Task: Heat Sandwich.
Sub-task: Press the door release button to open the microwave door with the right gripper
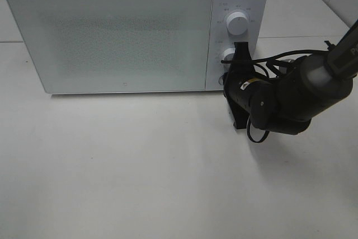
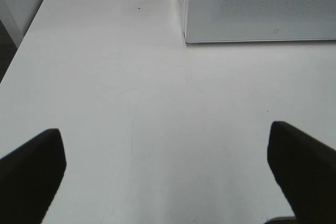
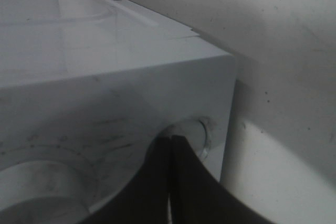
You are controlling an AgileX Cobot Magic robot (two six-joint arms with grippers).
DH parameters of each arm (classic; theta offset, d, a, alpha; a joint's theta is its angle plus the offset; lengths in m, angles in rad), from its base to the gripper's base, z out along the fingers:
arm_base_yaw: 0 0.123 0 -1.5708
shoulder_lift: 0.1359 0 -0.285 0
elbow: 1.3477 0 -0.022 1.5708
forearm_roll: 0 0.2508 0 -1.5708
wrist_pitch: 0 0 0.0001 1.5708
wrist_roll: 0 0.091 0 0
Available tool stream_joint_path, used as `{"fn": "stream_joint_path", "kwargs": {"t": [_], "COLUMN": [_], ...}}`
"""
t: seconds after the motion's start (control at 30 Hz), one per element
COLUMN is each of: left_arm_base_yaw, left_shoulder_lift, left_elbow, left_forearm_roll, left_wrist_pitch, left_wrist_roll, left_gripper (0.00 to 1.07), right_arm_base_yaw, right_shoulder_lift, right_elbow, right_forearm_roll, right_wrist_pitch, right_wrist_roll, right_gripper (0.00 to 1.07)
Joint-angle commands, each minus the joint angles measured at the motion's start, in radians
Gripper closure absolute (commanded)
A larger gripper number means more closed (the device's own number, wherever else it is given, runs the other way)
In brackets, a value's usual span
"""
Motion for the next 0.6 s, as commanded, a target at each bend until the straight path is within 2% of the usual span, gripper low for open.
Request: {"fn": "stream_joint_path", "kwargs": {"t": [0.03, 0.2, 0.5, 0.6], "left_arm_base_yaw": [-0.001, -0.001, -0.001, -0.001], "left_shoulder_lift": [-0.025, -0.025, -0.025, -0.025], "left_elbow": [0.003, 0.003, 0.003, 0.003], "left_forearm_roll": [-0.001, -0.001, -0.001, -0.001], "left_wrist_pitch": [-0.002, -0.002, -0.002, -0.002], "left_wrist_roll": [-0.002, -0.002, -0.002, -0.002], "left_gripper": [0.05, 0.05, 0.05, 0.05], "right_arm_base_yaw": [-0.007, -0.007, -0.007, -0.007], "right_shoulder_lift": [-0.009, -0.005, 0.056, 0.075], "right_elbow": [-0.015, -0.031, -0.148, -0.196], "right_forearm_roll": [-0.028, -0.019, 0.012, 0.07], "right_wrist_pitch": [-0.098, -0.157, -0.255, -0.298], "right_wrist_roll": [0.002, -0.012, -0.062, -0.113], "right_gripper": [1.07, 1.07, 1.07, 1.07]}}
